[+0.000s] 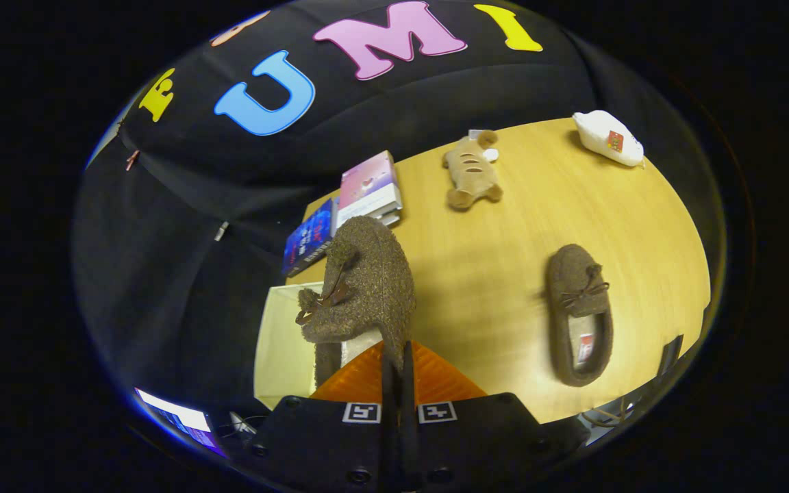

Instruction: Open the storage box then place both shoes into the box .Put the left shoe in first, then the right shoe, with the right side of both shoes facing outward in a uniform manner.

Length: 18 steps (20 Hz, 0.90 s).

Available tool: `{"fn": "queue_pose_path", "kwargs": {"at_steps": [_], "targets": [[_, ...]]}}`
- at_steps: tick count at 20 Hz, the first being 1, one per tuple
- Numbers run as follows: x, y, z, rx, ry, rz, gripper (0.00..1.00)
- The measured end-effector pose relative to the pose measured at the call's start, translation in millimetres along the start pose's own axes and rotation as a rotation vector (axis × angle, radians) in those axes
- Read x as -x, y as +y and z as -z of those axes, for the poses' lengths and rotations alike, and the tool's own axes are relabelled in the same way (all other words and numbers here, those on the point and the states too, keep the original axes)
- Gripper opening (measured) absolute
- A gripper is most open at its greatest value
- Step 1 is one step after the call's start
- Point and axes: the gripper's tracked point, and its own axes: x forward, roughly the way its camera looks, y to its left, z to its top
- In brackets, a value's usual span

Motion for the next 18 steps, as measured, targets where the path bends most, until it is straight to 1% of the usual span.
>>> {"fn": "queue_pose_path", "kwargs": {"at_steps": [3, 4, 6, 7, 8, 11, 15, 16, 18], "targets": [[-6.2, 58.3, 15.1, -0.035, 0.050, -0.071, 0.05], [-24.6, 75.8, 24.5, -0.052, 0.074, -0.087, 0.05], [-39.0, 98.5, 41.5, -0.086, 0.110, -0.089, 0.05], [-40.2, 108.8, 53.3, -0.090, 0.127, -0.080, 0.05], [-51.5, 115.6, 62.0, -0.085, 0.133, -0.066, 0.05], [-97.5, 126.4, 81.8, -0.103, 0.135, -0.010, 0.05], [-134.1, 133.4, 114.3, -0.207, 0.189, 0.044, 0.05], [-132.1, 131.4, 121.3, -0.238, 0.199, 0.061, 0.05], [-150.5, 129.0, 131.9, -0.298, 0.219, 0.085, 0.05]]}}
